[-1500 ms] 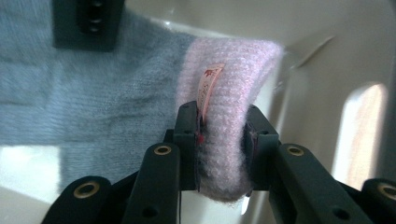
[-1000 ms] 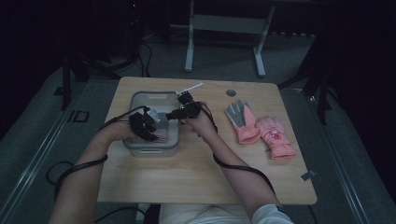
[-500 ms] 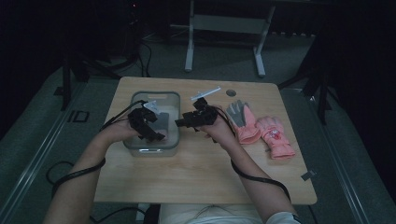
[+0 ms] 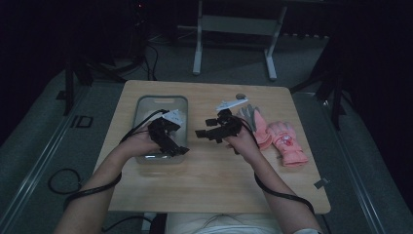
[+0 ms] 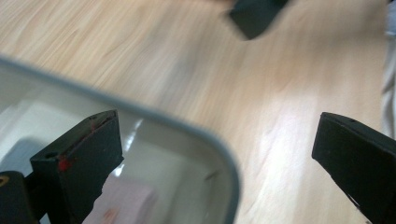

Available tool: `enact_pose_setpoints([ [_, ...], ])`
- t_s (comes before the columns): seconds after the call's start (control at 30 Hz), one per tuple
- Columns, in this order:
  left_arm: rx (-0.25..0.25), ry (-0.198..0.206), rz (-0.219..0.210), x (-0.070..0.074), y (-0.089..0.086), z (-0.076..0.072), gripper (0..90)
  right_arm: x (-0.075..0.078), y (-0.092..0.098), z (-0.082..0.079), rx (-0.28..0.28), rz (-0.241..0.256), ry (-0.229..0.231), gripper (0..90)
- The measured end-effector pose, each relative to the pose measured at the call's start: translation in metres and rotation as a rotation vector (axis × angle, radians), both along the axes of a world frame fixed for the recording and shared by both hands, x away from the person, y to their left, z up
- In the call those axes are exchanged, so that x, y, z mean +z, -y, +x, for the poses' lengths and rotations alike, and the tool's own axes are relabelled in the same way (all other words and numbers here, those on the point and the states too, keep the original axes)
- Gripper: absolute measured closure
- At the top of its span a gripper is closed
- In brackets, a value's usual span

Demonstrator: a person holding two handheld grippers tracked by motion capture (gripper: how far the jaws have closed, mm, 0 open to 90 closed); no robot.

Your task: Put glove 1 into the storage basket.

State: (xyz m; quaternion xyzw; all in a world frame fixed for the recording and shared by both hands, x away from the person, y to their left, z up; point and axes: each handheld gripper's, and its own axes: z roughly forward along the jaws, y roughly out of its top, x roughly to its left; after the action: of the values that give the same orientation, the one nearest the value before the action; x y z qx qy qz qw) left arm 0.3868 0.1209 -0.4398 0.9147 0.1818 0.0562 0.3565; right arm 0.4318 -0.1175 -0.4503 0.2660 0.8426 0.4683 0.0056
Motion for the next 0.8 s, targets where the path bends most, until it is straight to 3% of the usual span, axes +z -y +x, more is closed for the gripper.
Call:
enact_pose_setpoints([
  [0.07, -0.016, 0.008, 0.000, 0.003, 0.008, -0.004, 1.2, -0.003, 0.009, 0.000, -0.003, -0.022, 0.036, 19.1],
  [0.2, 0.007, 0.015, -0.033, 0.006, 0.021, -0.006, 1.3, -0.009, 0.030, 0.001, -0.035, -0.016, 0.013, 18.8],
  [0.27, 0.025, 0.012, -0.040, 0.007, 0.028, -0.007, 1.4, -0.008, 0.042, 0.001, -0.103, 0.008, 0.006, 23.8],
  [0.37, -0.001, 0.017, -0.068, 0.005, 0.040, -0.012, 1.5, -0.007, 0.061, 0.003, -0.153, 0.045, -0.008, 19.5],
  [0.43, 0.005, 0.020, -0.071, 0.003, 0.049, -0.014, 1.5, -0.008, 0.071, 0.004, -0.154, 0.038, -0.019, 16.0],
  [0.53, 0.037, 0.054, -0.052, -0.002, 0.061, -0.017, 1.5, -0.009, 0.085, 0.003, -0.166, 0.045, -0.013, 15.0],
  [0.63, 0.053, 0.028, -0.050, -0.012, 0.070, -0.018, 1.5, -0.009, 0.096, 0.001, -0.187, 0.032, 0.019, 15.7],
  [0.8, 0.060, 0.048, -0.015, -0.030, 0.085, -0.025, 1.5, -0.012, 0.111, -0.001, -0.200, 0.036, 0.027, 13.9],
])
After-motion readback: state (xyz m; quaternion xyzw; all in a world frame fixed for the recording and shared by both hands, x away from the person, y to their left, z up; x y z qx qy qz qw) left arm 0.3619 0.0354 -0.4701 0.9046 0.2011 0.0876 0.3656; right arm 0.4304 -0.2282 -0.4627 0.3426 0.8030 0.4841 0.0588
